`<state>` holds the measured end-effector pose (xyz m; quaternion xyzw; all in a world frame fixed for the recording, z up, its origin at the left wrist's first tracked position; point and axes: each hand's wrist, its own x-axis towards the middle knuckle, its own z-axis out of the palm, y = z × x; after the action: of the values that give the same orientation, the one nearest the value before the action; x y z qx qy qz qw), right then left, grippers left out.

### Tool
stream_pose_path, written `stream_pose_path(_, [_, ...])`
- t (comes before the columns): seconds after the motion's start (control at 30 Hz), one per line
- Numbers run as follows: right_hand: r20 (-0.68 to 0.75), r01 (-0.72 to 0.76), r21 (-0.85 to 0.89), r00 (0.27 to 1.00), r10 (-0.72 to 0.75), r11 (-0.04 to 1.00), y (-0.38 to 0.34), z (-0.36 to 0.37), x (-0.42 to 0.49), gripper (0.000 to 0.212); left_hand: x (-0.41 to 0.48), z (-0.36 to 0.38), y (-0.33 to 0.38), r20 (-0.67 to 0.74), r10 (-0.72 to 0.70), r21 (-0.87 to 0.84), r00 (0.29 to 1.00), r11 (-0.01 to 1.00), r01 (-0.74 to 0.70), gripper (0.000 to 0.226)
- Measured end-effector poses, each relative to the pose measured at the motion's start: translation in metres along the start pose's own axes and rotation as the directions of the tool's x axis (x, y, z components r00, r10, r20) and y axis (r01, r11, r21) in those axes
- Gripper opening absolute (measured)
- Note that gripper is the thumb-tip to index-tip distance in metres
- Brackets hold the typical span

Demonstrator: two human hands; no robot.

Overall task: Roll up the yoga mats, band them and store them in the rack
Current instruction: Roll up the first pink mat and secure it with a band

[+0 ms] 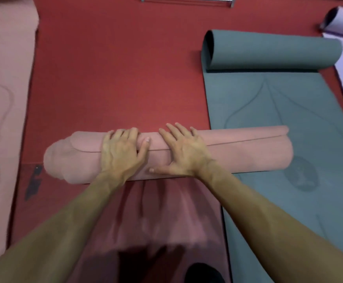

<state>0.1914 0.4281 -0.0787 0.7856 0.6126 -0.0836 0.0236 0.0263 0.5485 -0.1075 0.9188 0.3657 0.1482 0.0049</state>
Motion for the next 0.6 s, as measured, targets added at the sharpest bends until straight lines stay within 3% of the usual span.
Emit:
stream_pose_path(0.07, [0.036,0.034,-0.068,0.999,-0.032,0.997,0.008,-0.005,0.002,0.128,0.003,-0.001,0.001,-0.029,-0.010,-0.006,1.000,1.000,0.010,0.046])
stream_pose_path(0.27, [-0.066,0.095,-0.205,0.992,-0.110,0.974,0.008,-0.006,-0.003,0.118,-0.006,0.003,0.000,-0.163,0.012,-0.039,0.986,0.999,-0.019,0.038])
stream_pose_path(0.43, [-0.251,0.027,-0.119,0.966,-0.056,0.992,0.009,0.008,-0.036,0.105,-0.008,0.002,0.018,-0.272,0.085,-0.076,0.959,0.991,-0.109,0.033])
stream_pose_path(0.53, [-0.300,-0.046,-0.022,0.953,0.038,0.999,0.027,0.023,-0.067,0.100,-0.017,0.004,0.051,-0.228,0.076,-0.093,0.971,0.991,-0.099,0.036])
stream_pose_path(0.6, [-0.361,-0.060,0.012,0.931,0.061,0.998,0.042,0.030,-0.084,0.095,-0.023,0.009,0.081,-0.099,0.064,-0.072,0.993,0.995,-0.071,0.048])
